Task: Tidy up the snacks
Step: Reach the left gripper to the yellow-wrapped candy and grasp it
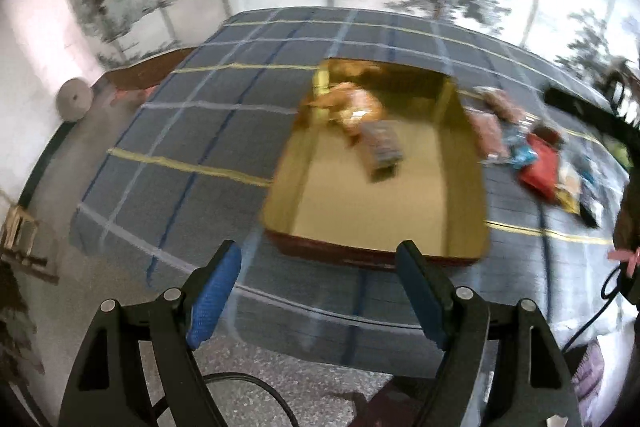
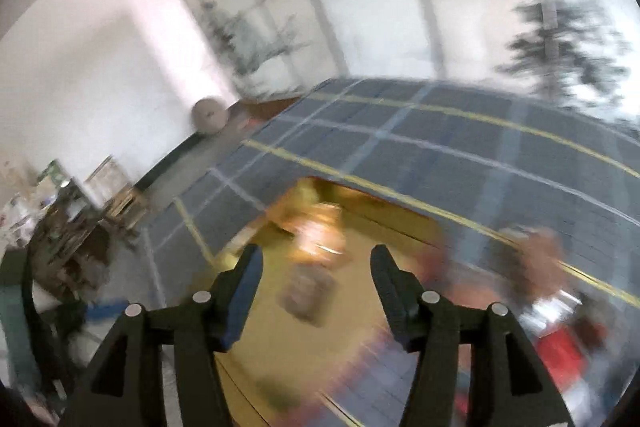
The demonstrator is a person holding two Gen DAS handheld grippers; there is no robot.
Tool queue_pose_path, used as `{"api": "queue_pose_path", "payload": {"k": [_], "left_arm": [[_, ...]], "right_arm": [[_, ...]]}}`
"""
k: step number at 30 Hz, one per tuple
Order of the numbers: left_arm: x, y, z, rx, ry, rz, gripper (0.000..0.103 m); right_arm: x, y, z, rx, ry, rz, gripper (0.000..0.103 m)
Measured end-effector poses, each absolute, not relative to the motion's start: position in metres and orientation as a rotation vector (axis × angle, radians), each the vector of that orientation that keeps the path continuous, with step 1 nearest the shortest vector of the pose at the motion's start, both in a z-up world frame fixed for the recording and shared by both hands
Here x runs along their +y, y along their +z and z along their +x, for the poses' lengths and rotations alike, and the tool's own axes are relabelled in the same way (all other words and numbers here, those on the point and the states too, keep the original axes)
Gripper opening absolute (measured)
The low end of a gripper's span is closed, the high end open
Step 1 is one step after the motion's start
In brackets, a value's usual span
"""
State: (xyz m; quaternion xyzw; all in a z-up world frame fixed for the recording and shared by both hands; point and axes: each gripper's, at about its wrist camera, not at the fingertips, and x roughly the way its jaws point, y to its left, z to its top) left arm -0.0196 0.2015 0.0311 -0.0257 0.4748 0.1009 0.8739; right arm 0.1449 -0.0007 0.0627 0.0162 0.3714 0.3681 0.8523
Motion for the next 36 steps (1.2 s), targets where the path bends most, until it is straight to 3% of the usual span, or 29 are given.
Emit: {"api": "queue_pose_path", "payload": {"k": [6,11,17,27,36], "left_arm": [[0.146,0.035,-0.01,1.021,-0.001,-0.057,0.076],[0.093,0.025,0.017,1.125,-0.242,-0.188,0.076],[0.053,0.011,0.053,1.207,-0.301,-0.25,0.076],[0.025,-0.021,0.105,1.326,-0.315,-0.513,0.074],[0.008,-0.039,0.124,1.386,-0.262,-0.579,0.073]], "right_arm": [[-0.174,0.035,0.104,0.752,0.36,-0.072,0.058],[-0.252,-0.002,0.088,0.809,0.192,-0.073,0.058],[-0.278,-0.026,0.088,0.812,0.2,0.008,0.058],[-0.291,-0.028,0.084,0.778,0.307,0.122,0.059],[-0.294,-0.023,0.078,0.739,0.368,0.161,0.059]]}}
